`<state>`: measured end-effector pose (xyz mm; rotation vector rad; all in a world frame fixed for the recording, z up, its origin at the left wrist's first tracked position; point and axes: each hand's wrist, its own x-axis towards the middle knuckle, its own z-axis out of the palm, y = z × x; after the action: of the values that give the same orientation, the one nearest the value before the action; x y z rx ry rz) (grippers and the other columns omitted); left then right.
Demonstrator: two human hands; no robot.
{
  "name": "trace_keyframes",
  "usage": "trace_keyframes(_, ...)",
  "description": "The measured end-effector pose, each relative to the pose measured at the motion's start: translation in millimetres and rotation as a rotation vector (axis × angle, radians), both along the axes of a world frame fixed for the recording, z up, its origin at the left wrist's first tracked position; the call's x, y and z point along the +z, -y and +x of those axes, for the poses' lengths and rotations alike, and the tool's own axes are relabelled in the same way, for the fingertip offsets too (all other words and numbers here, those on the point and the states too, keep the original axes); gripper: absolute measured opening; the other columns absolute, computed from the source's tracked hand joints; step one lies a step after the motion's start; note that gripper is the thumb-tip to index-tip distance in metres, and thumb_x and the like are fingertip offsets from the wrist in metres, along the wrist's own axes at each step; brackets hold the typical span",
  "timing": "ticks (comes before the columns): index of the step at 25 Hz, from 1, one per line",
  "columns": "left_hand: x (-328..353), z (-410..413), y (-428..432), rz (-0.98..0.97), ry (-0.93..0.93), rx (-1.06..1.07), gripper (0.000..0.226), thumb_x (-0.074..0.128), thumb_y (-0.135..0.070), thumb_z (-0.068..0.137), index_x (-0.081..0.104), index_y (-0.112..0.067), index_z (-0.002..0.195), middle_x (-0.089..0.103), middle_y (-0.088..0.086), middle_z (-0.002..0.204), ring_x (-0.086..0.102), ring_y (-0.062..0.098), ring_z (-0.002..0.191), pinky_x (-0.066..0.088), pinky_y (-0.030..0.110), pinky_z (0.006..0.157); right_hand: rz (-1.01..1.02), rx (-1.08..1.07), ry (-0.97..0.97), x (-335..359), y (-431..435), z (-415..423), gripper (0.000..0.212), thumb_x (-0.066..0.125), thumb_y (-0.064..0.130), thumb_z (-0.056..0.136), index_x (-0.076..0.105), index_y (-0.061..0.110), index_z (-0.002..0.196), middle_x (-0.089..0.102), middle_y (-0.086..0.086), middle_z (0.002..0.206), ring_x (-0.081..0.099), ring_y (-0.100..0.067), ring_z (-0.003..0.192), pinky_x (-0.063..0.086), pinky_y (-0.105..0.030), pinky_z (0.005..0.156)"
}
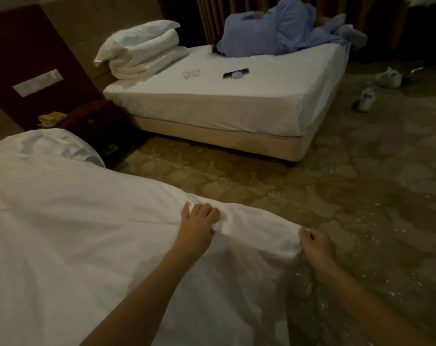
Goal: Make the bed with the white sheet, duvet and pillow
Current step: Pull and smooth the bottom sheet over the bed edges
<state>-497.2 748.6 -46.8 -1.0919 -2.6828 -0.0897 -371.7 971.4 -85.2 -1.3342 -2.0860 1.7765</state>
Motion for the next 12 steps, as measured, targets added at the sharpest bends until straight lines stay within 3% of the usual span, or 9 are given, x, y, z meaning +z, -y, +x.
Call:
trace_keyframes(2,-6,-1,3,-0.038,-0.011,-0.026,0.037,0.08,-0.002,0.056,0.064,-0.017,0.086,0.062,0.003,0.086,0.063,0.029,0.08,0.05,0.056,0.082,0.02,0.028,0.003,-17,1,0,0.033,0.042,0.019,0.1,0.061,-0.002,0.083,0.053,-0.014,0.074,0.048,-0.024,0.068,0.038,-0.031,0.065)
trace_keyframes(5,15,-11,-16,-0.016,0.05,-0.023,0.022,0.063,-0.002,0.077,0.066,-0.012,0.097,0.064,0.008,0.095,0.061,0.032,0.089,0.046,0.048,0.086,0.052,0.038,-0.084,6,-9,-10,0.032,0.04,0.022,0.101,0.057,0.008,0.078,0.053,-0.009,0.072,0.046,-0.017,0.062,0.036,-0.026,0.058)
trace_keyframes(7,44,-19,-32,0.249,-0.037,-0.011,0.018,0.052,-0.007,0.082,0.066,-0.004,0.093,0.065,0.012,0.086,0.062,0.031,0.079,0.047,0.034,0.074,0.147,0.042,-0.264,48,-26,-20,0.033,0.039,0.024,0.101,0.055,0.009,0.077,0.05,-0.005,0.068,0.046,-0.015,0.061,0.034,-0.026,0.054)
trace_keyframes(9,79,-23,-41,0.562,-0.104,-0.004,0.023,0.045,-0.016,0.087,0.063,-0.002,0.091,0.06,0.008,0.084,0.055,0.022,0.077,0.037,0.018,0.071,0.24,0.034,-0.497,92,-44,-30,0.034,0.041,0.023,0.1,0.051,0.01,0.07,0.047,-0.001,0.062,0.044,-0.008,0.057,0.035,-0.025,0.053)
trace_keyframes(10,87,-25,-41,0.64,-0.12,-0.016,0.019,0.047,-0.015,0.089,0.061,-0.002,0.092,0.056,0.004,0.086,0.05,0.016,0.08,0.033,0.012,0.071,0.254,0.005,-0.578,102,-52,-34,0.033,0.042,0.021,0.1,0.051,0.01,0.07,0.045,0.001,0.061,0.042,-0.004,0.055,0.035,-0.022,0.051)
trace_keyframes(12,84,-25,-46,0.595,-0.088,-0.017,0.009,0.058,-0.002,0.085,0.061,-0.002,0.094,0.056,0.004,0.089,0.049,0.015,0.084,0.035,0.019,0.076,0.231,-0.05,-0.533,86,-63,-39,0.032,0.043,0.02,0.099,0.053,0.01,0.071,0.048,-0.002,0.065,0.043,-0.008,0.059,0.036,-0.025,0.054)
